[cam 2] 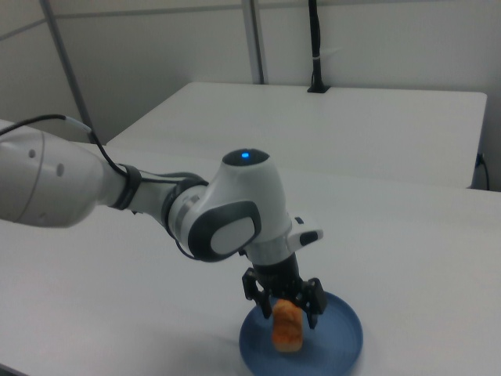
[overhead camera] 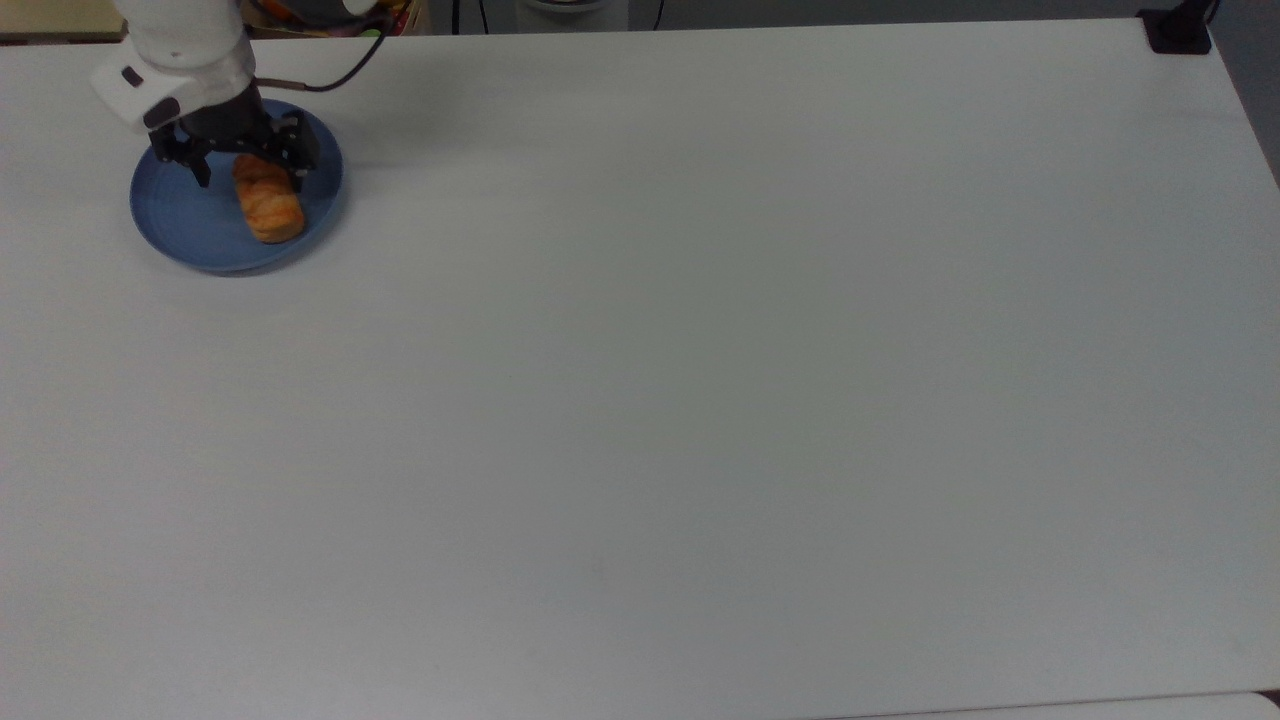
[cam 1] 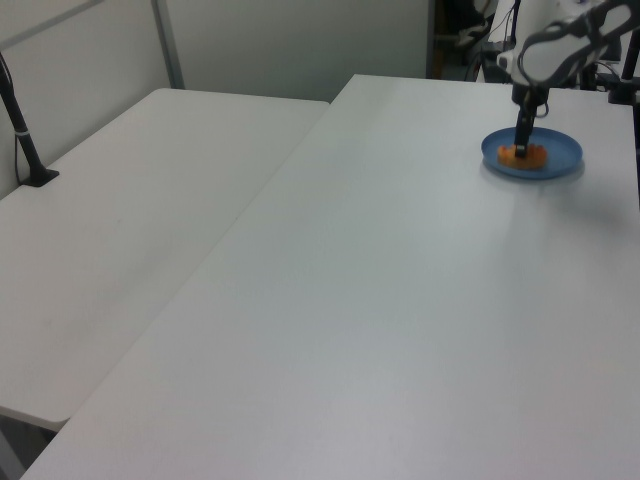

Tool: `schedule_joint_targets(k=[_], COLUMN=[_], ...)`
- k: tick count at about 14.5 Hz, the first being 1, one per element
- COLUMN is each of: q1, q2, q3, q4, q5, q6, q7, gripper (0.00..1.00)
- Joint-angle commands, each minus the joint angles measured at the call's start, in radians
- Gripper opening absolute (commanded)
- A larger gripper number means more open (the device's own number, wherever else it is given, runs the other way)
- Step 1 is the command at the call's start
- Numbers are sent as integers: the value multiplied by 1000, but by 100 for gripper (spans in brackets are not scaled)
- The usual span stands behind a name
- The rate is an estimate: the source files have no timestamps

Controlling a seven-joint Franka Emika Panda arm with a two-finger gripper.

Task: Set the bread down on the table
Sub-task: 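Lower the gripper onto the orange bread roll on the blue plate, then close the gripper around the bread roll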

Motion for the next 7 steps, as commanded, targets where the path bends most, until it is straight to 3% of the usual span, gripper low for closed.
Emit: schedule_joint_targets(k=[1, 2, 5, 7], q1=[14, 14, 14, 14], q2=[19, 19, 19, 15], q3=[-11, -11, -11, -11], q4=[-29, -29, -29, -26], q5=[-16, -16, -16, -14], q6=[63, 63, 61, 58], q7=[-25, -30, -65, -67], gripper=[93, 82, 29, 3])
